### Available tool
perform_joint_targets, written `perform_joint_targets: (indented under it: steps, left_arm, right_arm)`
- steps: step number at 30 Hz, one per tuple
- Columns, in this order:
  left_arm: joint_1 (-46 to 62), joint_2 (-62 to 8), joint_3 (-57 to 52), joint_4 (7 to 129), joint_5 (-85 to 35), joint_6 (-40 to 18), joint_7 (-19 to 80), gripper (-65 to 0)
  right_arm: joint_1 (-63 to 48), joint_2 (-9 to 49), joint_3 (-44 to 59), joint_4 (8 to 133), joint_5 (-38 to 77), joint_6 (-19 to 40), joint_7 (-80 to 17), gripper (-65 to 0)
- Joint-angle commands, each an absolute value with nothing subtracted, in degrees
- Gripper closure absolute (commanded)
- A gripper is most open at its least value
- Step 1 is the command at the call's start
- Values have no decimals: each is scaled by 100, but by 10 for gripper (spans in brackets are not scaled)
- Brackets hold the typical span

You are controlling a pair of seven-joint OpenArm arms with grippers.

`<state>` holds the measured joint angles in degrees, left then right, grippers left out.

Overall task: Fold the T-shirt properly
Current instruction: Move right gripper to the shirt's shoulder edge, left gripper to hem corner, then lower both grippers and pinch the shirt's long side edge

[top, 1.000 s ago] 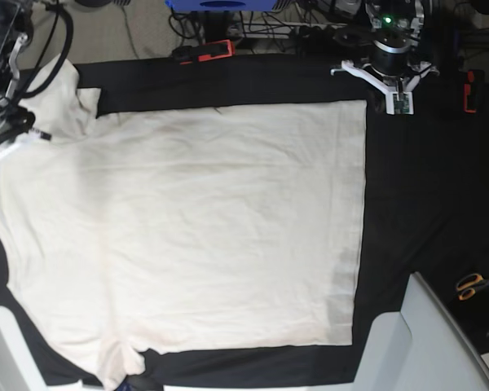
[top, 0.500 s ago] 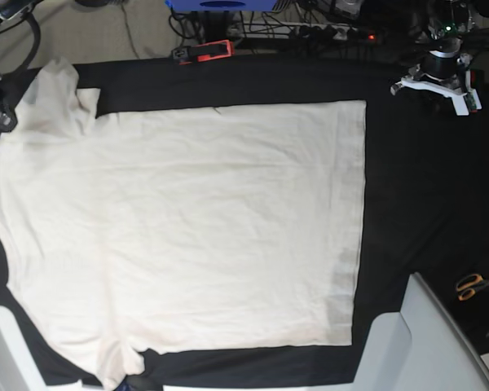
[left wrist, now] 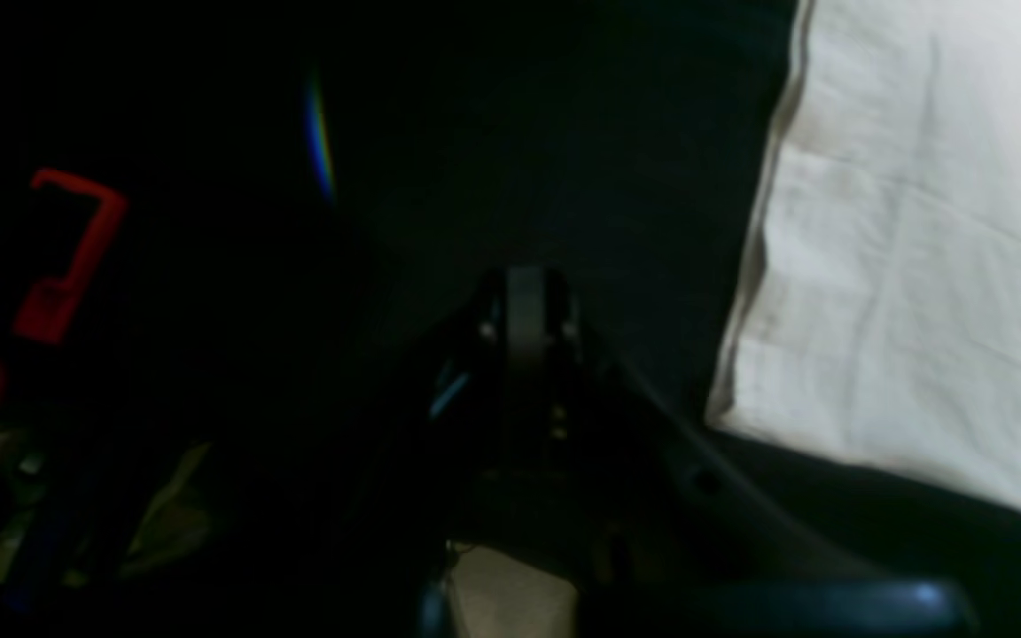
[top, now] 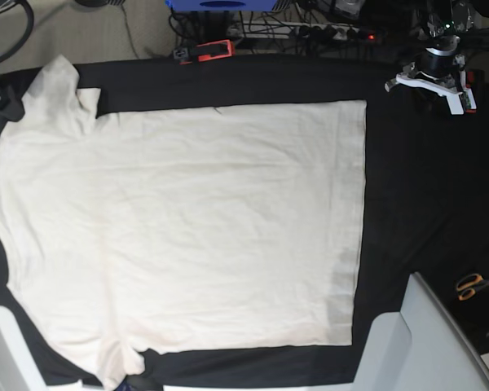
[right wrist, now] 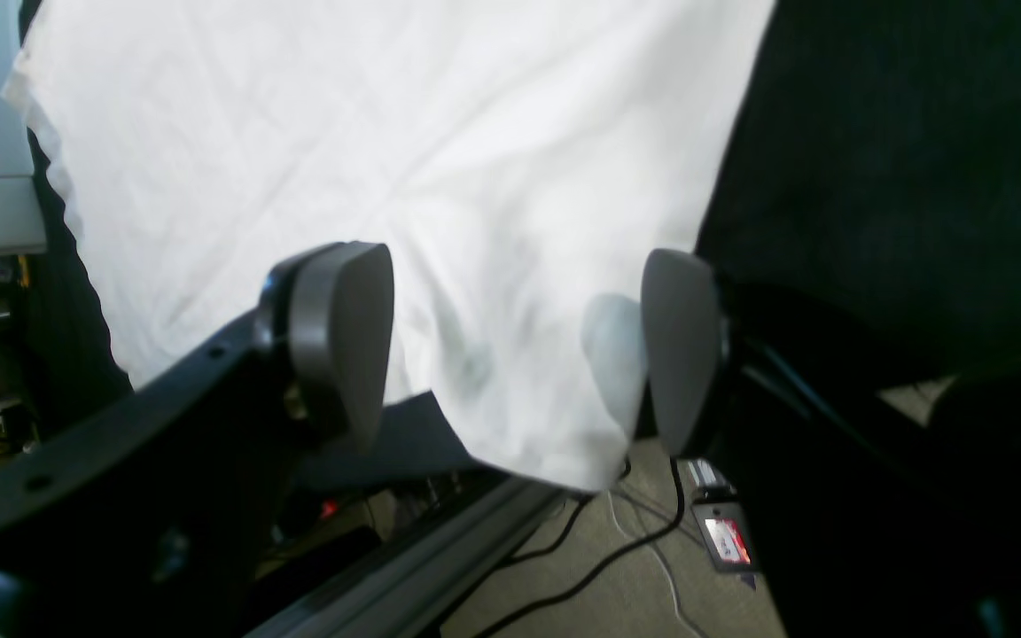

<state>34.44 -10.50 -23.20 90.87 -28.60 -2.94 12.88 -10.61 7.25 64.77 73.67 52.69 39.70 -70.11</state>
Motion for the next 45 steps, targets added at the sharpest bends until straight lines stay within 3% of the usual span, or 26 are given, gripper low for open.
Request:
perform_joint_targets:
  steps: [1,13,42,44,45]
  left_arm:
    - [3459,-1103,-2343,9156,-2888,-286,1165,0]
    - [3451,-1130,-2360,9156,-2879,-295,1622,0]
    - [3530,-1138,-2360,9156,-2853,-295,1648,0]
    - [3530,-1138,-2360,9156,-2853,-295,1648,0]
    - [3530,-1138,-2360,9156,-2853,-295,1648,0]
  right_arm:
    - [-1059,848,6527,7451,5402,4000,-6949,-417]
    - [-1253,831,6484,6809,4884,4000,-6677,-417]
    - [-1147,611,5727,6800,4787,4000,-6440,-416]
    - [-1147,620,5552,6712,4804,4000,-6431,-383]
    - [-1130,620,5516,6633,4804,4000,-6422,-335]
